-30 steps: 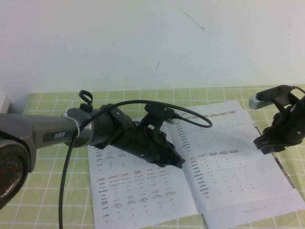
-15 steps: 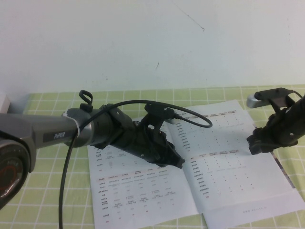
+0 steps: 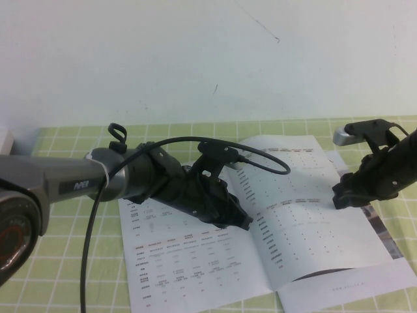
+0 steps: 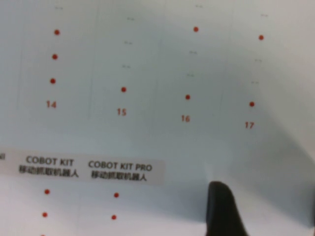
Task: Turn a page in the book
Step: Open the closed book
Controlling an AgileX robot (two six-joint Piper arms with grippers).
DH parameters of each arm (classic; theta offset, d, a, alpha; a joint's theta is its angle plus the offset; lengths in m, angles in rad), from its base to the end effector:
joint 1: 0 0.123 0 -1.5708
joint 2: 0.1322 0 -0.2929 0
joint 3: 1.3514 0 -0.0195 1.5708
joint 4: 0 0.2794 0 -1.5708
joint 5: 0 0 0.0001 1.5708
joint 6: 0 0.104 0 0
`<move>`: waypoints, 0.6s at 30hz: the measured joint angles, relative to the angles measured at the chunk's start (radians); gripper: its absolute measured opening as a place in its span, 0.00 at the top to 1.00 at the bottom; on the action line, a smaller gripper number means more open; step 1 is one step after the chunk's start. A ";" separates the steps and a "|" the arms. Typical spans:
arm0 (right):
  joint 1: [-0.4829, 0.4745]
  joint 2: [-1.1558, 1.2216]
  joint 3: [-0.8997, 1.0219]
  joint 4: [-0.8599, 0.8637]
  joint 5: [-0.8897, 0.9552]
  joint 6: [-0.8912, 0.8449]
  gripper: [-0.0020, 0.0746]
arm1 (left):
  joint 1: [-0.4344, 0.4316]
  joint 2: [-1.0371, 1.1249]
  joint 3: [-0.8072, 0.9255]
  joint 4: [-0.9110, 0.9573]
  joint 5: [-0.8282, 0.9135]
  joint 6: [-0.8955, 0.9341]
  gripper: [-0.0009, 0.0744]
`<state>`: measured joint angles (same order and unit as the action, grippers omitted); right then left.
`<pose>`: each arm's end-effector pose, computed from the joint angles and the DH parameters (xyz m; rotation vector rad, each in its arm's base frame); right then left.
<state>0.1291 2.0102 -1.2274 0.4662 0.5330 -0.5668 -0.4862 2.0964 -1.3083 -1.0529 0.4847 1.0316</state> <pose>0.4173 0.0782 0.1116 -0.4526 2.6957 0.3084 0.3870 -0.2522 0.1118 0.8188 2.4174 -0.7064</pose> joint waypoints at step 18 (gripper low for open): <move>0.000 0.010 0.000 0.166 0.027 -0.141 0.51 | 0.000 0.000 0.000 0.000 0.000 0.003 0.99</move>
<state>0.1291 2.0201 -1.2274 0.6318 0.5604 -0.7078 -0.4862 2.0964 -1.3083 -1.0529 0.4847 1.0350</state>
